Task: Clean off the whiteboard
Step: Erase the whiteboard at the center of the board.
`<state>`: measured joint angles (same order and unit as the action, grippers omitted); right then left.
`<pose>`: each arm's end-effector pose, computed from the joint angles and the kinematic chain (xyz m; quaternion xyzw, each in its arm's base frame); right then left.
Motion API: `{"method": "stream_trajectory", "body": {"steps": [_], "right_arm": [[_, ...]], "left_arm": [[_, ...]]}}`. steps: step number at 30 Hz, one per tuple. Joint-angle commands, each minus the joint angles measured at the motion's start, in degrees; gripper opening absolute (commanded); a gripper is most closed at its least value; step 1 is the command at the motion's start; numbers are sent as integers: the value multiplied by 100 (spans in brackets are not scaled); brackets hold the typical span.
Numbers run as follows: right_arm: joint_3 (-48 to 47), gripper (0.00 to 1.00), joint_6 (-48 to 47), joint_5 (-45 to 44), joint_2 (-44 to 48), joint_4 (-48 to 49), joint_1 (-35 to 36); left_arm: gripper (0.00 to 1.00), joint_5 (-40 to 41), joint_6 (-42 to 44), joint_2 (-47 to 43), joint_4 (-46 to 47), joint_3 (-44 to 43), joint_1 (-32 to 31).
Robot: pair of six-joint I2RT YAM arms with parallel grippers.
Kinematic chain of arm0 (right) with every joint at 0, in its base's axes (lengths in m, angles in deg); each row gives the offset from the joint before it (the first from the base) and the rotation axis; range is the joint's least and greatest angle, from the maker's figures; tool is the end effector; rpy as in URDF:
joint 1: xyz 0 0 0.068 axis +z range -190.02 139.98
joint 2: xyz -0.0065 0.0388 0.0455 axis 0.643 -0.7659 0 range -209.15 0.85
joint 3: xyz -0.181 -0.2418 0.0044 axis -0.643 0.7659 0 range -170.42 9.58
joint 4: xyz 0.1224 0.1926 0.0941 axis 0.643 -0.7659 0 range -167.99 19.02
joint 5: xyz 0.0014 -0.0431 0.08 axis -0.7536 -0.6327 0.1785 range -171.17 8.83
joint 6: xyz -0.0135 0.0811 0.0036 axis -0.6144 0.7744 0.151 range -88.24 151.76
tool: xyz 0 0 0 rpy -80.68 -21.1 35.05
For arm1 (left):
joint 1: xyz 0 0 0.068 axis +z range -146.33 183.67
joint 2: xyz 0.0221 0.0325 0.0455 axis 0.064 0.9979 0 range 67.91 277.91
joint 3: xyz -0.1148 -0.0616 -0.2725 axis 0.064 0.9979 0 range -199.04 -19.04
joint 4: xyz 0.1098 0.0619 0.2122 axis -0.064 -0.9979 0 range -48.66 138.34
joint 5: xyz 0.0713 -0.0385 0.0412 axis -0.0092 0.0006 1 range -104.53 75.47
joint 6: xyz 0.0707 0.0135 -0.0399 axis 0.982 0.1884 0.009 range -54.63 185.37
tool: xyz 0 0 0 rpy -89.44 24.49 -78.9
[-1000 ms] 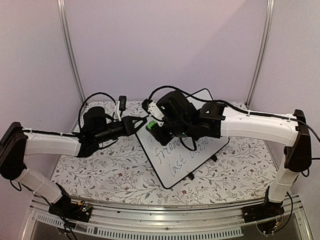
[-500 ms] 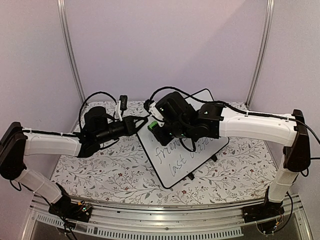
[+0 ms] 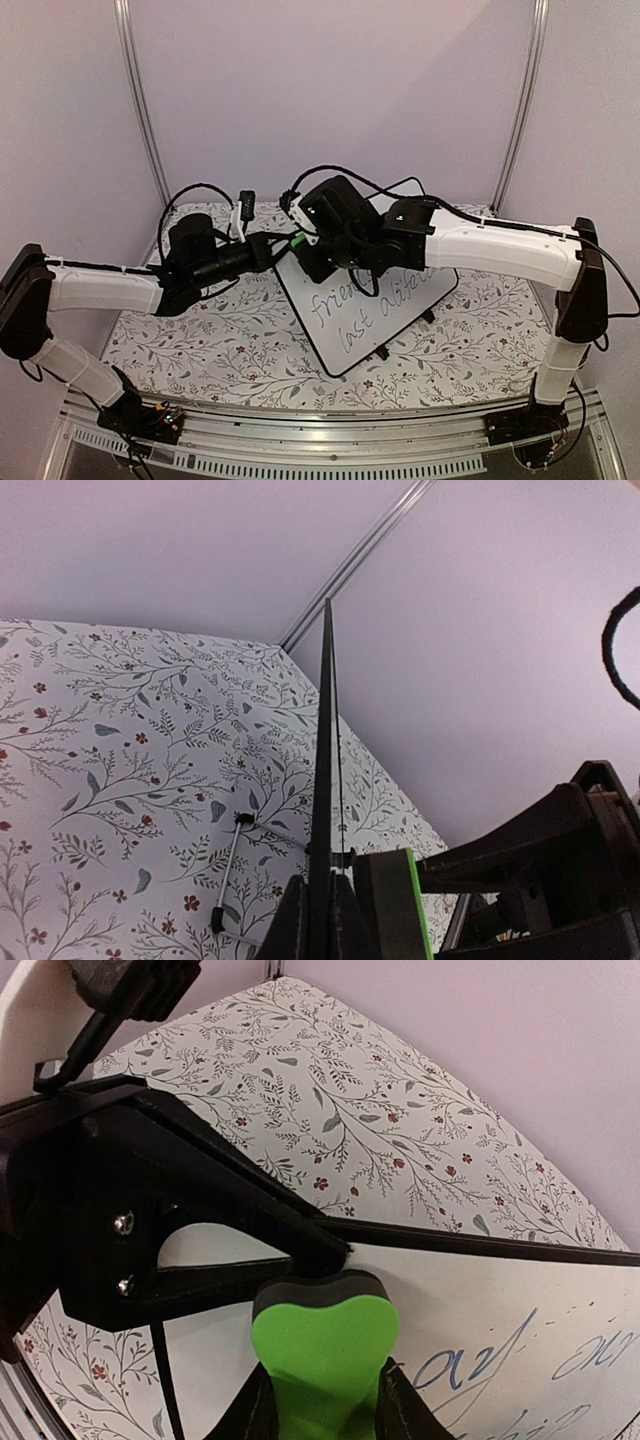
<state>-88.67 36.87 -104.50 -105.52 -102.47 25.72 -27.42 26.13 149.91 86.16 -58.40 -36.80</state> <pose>0.2092 0.3950 0.3336 -0.3729 0.8085 0.0926 0.4458 0.2420 -0.2275 0.2815 0.0837 0.7307 -0.4944 0.4633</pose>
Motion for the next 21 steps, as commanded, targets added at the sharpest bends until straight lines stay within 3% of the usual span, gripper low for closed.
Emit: {"method": "stream_trajectory", "body": {"steps": [1, 21], "right_arm": [[-237, 32, 27, -82, -274, -198, 36], [61, 31, 292, 69, -230, -315, 40]], "left_arm": [[0, 339, 274, -86, 170, 135, -42], [0, 291, 204, -28, 313, 198, -36]]}}
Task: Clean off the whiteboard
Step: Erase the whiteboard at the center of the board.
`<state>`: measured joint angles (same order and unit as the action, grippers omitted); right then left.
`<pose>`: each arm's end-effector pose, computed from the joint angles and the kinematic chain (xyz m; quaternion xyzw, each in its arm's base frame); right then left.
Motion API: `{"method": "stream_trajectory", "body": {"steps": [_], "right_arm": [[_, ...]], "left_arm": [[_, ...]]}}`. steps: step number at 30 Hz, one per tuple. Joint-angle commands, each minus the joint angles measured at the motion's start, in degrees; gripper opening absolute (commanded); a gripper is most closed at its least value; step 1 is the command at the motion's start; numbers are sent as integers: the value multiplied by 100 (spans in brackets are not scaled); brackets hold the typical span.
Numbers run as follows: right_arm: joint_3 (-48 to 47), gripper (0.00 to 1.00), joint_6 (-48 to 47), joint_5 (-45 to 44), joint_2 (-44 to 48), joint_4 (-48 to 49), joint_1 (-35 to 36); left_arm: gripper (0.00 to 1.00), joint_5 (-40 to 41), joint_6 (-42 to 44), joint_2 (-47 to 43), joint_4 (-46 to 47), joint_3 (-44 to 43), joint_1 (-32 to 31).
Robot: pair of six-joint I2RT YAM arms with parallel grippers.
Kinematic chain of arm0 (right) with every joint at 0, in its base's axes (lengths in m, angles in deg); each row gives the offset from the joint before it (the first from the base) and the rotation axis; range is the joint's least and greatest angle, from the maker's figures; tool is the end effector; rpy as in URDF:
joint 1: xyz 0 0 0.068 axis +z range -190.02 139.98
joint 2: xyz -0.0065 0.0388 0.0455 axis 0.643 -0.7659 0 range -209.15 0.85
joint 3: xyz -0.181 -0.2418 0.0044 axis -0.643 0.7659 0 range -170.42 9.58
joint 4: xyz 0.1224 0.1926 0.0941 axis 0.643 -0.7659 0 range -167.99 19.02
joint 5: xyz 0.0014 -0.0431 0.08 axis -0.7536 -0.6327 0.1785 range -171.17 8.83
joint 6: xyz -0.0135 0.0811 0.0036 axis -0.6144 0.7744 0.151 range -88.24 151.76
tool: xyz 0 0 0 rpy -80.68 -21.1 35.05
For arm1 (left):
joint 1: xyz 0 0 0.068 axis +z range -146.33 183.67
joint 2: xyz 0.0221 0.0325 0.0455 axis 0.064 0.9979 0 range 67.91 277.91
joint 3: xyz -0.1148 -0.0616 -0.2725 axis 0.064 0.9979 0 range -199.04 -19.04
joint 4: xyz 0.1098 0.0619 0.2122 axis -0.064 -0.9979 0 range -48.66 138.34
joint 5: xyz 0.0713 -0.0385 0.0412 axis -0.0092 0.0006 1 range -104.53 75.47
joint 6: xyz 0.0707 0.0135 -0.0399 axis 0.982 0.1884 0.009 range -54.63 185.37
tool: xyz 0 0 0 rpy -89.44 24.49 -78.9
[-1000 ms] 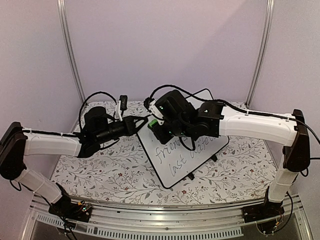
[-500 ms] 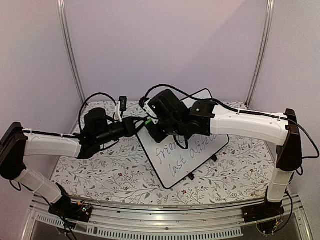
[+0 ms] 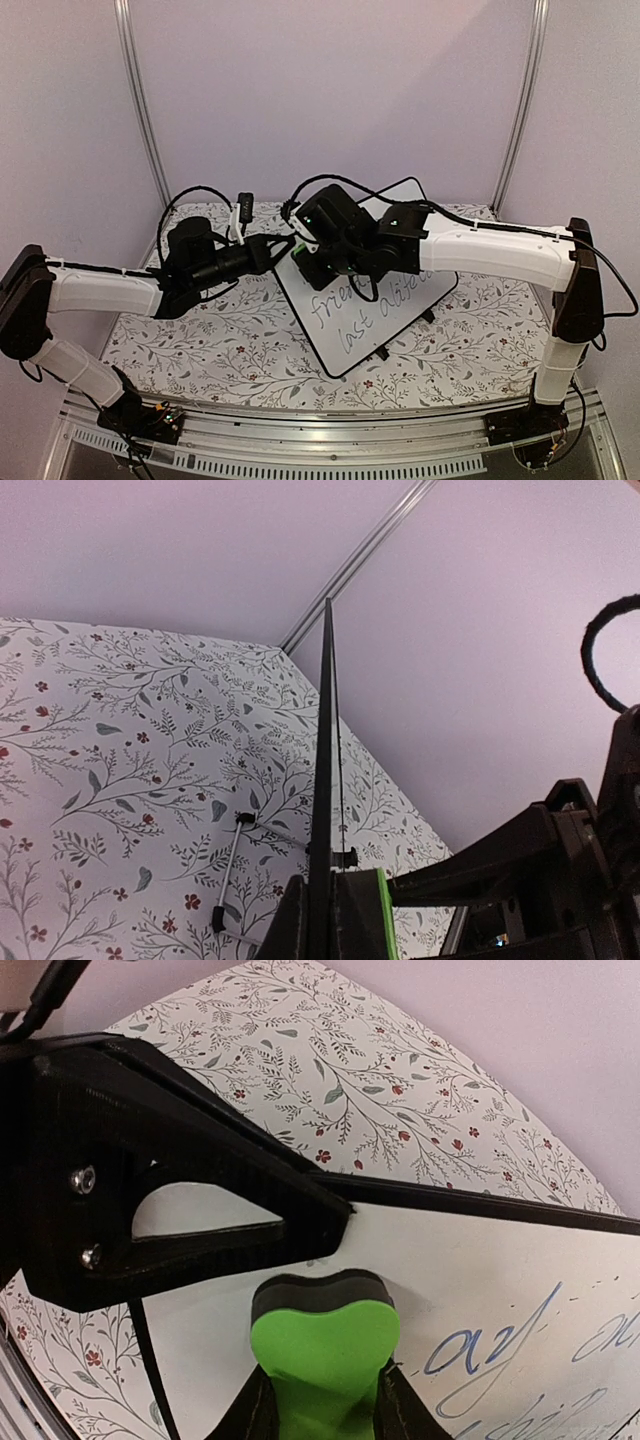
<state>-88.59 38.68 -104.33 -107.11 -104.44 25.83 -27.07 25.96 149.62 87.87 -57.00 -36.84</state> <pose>0.2094 0.3979 0.3176 -0.3729 0.8221 0.0822 0.4223 0.2395 -0.2251 0.2787 0.0812 0.7275 -0.4958 0.4672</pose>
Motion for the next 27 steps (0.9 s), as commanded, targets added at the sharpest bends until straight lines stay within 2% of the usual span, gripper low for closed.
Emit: {"method": "stream_trajectory", "body": {"steps": [1, 14, 27], "right_arm": [[38, 31, 112, 35, -107, -133, 32], [-579, 30, 115, -545, -575, -740, 144], [7, 28, 513, -402, -402, -1054, 356]], "left_arm": [[0, 248, 218, 6, 149, 54, -34], [0, 113, 57, 85, 189, 45, -37], [0, 205, -5, 90, 46, 34, -84]]}}
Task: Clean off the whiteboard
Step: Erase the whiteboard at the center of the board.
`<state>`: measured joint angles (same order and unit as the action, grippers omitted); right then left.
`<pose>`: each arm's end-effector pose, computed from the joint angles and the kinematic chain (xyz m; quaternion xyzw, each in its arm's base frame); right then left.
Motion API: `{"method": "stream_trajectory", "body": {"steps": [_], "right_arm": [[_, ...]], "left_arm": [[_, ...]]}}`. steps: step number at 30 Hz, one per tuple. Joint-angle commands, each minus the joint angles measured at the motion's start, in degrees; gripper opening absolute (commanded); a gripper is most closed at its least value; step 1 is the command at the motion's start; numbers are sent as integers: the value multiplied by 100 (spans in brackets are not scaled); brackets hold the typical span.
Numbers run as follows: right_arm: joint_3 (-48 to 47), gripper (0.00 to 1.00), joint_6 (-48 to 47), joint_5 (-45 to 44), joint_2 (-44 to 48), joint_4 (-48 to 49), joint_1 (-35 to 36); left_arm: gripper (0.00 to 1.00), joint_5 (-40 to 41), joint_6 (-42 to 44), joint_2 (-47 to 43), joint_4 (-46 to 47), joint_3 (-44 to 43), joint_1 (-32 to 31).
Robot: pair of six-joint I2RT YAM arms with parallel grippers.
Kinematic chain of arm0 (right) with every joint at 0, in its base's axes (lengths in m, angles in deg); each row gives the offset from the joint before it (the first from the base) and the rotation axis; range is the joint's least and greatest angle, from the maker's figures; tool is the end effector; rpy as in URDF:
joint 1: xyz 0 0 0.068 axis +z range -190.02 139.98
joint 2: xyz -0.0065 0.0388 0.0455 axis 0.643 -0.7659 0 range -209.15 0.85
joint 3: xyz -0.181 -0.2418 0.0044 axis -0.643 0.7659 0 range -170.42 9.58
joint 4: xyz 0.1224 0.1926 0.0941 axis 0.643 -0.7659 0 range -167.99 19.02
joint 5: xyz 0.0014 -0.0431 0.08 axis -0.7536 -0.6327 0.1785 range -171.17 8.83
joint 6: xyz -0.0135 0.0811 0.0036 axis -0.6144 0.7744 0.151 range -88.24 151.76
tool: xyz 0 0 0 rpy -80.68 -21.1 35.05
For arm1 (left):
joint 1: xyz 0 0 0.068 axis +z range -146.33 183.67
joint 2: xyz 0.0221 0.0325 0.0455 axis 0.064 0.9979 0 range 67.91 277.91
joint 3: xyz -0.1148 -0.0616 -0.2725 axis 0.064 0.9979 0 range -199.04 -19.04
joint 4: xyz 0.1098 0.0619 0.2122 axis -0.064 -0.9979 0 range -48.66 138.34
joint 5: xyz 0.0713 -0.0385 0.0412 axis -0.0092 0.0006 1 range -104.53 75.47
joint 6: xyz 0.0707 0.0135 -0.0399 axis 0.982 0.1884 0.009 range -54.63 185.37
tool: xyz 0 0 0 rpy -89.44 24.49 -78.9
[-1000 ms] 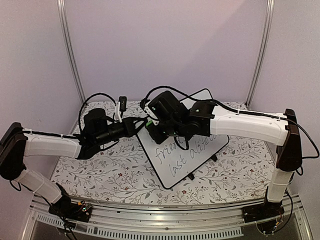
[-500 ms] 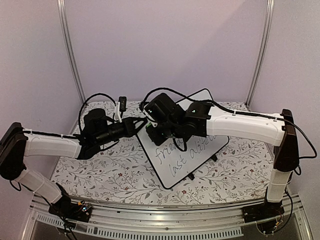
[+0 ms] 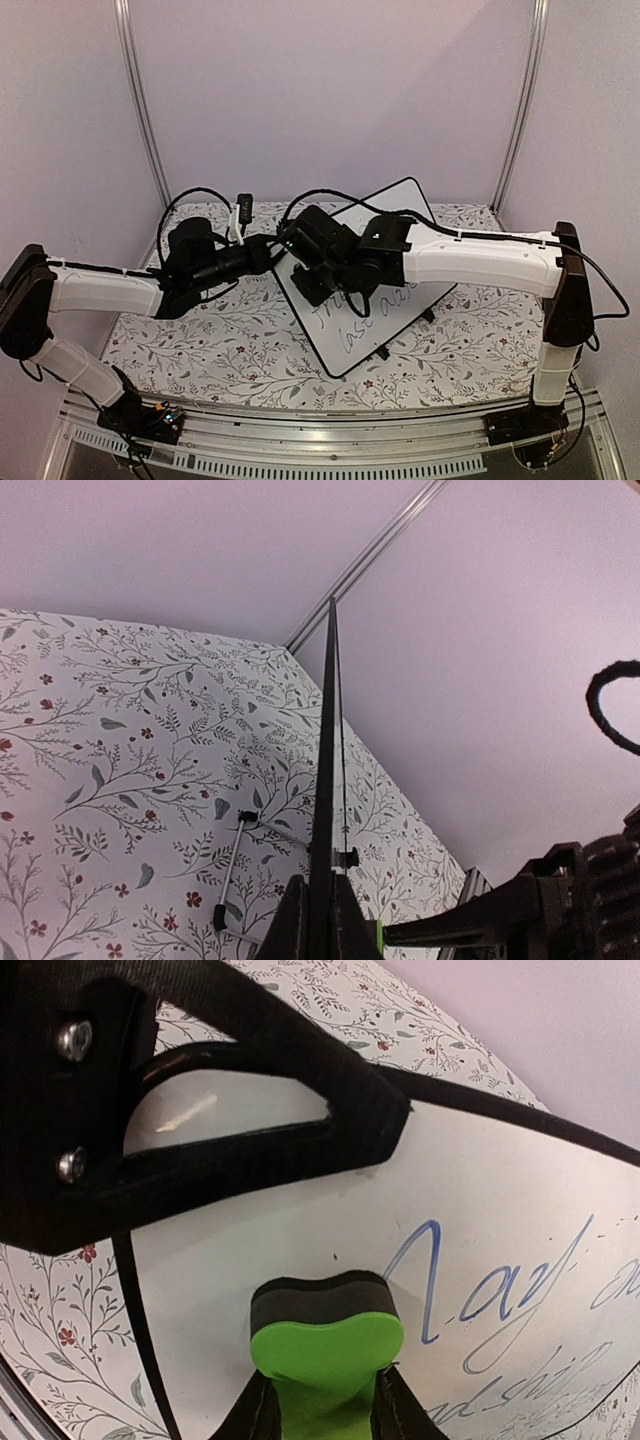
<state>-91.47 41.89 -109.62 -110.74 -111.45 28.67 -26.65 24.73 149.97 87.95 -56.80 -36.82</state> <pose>0.1957 0.4076 0.2976 -0.3753 0.8371 0.0264 0.3971 0.2404 -0.2250 0.2758 0.0705 0.7314 -0.4971 0.4614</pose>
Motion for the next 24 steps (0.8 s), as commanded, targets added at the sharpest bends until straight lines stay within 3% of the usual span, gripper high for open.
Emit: {"method": "stream_trajectory", "body": {"steps": [1, 14, 24], "right_arm": [[321, 28, 211, 136, -38, -379, 85], [611, 28, 495, 213, 181, -364, 136], [-187, 29, -15, -216, -120, -254, -27]], "left_arm": [[0, 166, 116, 51, 37, 13, -93], [0, 43, 116, 53, 310, 145, -102], [0, -95, 123, 151, 507, 196, -100]]}}
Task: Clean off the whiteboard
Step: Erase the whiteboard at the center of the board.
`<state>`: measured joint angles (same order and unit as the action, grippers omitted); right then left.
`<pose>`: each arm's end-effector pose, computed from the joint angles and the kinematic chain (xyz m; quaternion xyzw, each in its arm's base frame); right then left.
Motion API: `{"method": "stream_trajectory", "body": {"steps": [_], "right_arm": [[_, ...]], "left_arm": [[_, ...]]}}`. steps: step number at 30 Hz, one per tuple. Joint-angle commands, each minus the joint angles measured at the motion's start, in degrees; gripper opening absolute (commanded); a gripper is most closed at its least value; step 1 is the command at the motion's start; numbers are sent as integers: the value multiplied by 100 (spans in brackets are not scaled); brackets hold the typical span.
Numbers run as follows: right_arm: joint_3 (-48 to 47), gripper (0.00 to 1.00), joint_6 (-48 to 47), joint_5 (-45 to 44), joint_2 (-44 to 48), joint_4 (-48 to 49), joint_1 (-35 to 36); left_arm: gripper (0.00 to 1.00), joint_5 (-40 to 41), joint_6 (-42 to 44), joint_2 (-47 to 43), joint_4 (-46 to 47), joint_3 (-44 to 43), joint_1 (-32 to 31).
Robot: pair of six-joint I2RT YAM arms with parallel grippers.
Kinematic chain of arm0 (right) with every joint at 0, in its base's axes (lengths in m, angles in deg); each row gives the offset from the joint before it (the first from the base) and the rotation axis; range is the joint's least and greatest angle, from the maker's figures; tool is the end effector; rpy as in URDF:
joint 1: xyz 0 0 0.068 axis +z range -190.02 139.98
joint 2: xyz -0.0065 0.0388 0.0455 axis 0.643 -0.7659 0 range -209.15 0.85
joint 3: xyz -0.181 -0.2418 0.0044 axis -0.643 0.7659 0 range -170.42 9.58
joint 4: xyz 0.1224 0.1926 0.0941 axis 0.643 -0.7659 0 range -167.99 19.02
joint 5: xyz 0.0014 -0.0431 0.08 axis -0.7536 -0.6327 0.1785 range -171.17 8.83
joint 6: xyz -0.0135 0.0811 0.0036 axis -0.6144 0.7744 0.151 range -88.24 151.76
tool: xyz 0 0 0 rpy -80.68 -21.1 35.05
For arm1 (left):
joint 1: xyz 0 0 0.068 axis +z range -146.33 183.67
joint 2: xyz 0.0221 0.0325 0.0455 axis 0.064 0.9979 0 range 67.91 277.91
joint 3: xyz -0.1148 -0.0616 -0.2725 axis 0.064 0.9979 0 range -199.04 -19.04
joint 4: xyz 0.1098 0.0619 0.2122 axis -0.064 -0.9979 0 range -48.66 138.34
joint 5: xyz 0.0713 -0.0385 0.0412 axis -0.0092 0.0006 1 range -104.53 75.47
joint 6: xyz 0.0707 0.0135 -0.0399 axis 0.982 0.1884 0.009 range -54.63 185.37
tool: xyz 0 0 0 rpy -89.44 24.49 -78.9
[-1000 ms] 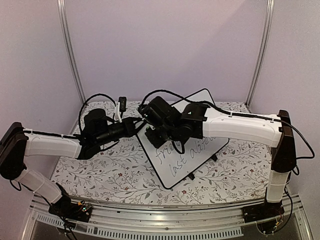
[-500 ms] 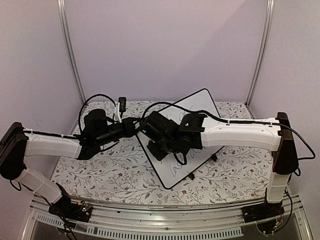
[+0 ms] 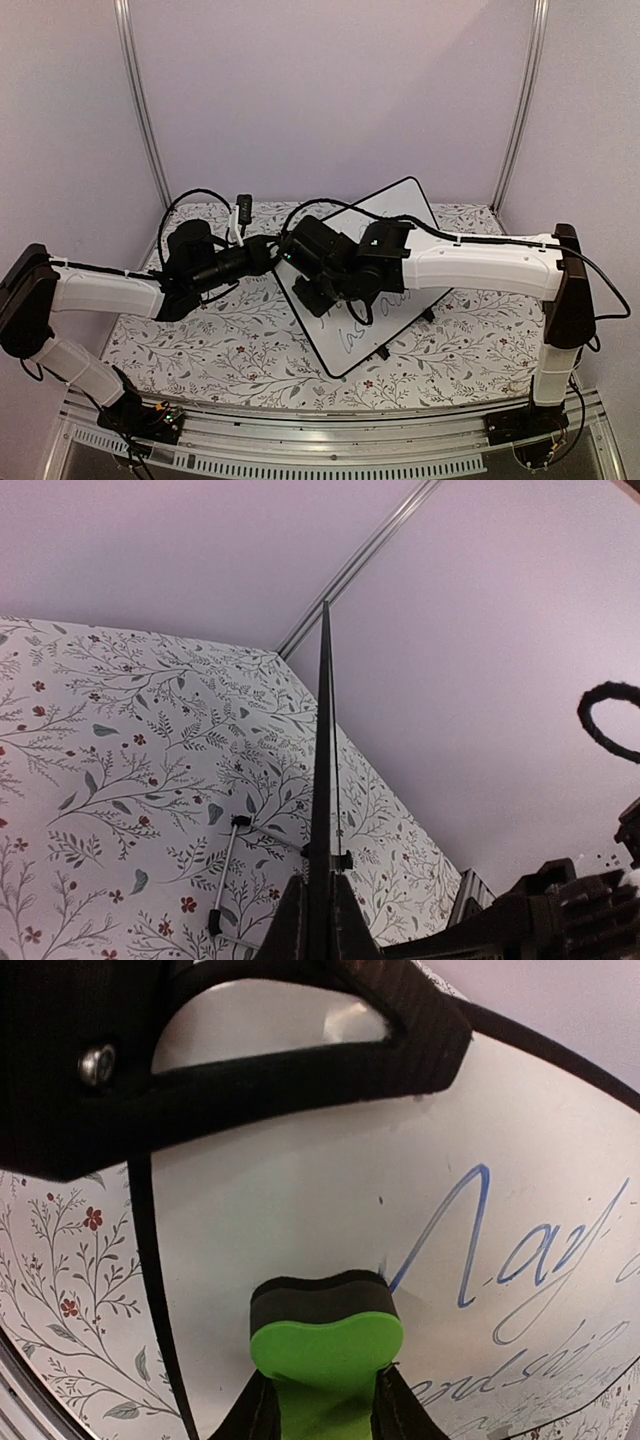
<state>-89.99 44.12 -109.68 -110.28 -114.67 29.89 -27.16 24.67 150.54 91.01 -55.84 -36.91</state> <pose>0.1836 0.4022 0.2882 -0.3807 0.8462 0.0134 0.3726 0.2395 -0.2258 0.2746 0.0748 0.7220 -0.5056 0.4664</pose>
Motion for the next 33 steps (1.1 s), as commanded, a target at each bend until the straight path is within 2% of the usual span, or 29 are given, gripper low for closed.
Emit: {"method": "stream_trajectory", "body": {"steps": [1, 11, 25, 33], "right_arm": [[-376, 29, -298, -203, -177, 74, -193], [-392, 30, -619, -57, -89, 141, -553], [745, 29, -468, 612, 433, 347, -566], [218, 29, -716, 600, 293, 314, -567]], "left_arm": [[0, -55, 138, 100, 220, 96, -93], [0, -100, 131, 126, 310, 134, -95], [0, -238, 191, 124, 430, 162, -91], [0, -359, 190, 187, 496, 151, -95]]}}
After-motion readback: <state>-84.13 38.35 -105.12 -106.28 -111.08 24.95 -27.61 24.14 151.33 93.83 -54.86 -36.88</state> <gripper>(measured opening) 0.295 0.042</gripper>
